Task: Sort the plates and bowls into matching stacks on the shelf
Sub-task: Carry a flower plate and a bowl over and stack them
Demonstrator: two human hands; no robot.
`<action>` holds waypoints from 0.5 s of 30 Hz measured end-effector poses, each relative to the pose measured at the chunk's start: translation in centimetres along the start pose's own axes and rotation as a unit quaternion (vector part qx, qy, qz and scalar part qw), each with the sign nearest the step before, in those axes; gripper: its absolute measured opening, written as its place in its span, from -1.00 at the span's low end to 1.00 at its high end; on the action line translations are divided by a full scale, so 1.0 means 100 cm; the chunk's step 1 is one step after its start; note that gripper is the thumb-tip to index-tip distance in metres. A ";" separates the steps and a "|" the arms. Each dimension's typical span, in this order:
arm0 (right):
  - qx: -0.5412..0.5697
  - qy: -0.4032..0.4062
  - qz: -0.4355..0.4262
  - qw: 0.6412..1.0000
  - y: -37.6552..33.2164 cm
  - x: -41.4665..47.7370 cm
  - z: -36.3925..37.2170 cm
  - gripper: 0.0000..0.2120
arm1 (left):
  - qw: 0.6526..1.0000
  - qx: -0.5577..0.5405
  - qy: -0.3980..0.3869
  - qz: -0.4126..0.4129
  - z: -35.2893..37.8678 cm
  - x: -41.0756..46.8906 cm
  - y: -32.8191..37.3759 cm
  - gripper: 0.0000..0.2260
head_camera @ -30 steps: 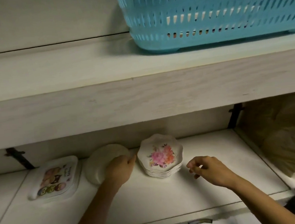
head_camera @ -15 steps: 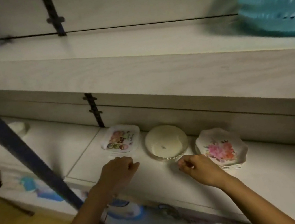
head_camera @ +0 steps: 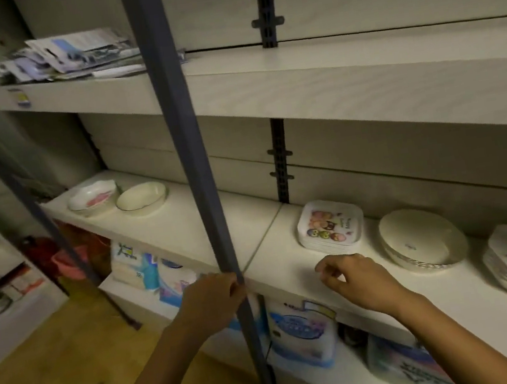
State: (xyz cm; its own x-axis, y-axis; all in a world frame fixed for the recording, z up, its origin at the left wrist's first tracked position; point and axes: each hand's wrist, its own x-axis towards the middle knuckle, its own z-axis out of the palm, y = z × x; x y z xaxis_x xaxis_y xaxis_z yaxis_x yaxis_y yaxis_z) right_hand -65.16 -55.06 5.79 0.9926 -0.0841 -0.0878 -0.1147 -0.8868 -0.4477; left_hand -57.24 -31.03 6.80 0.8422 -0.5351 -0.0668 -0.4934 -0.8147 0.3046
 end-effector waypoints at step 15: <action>-0.035 0.004 -0.108 0.994 -0.176 0.098 0.064 -0.72 | 0.993 0.034 0.089 -0.066 -0.058 -0.027 -0.196 -0.76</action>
State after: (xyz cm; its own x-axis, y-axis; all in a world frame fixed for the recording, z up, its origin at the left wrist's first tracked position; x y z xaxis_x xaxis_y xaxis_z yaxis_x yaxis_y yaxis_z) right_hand -53.72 -37.41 7.13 0.9941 0.1079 0.0109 0.1035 -0.9139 -0.3926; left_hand -48.58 -12.37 6.51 0.9228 -0.3792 0.0680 -0.3841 -0.8918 0.2392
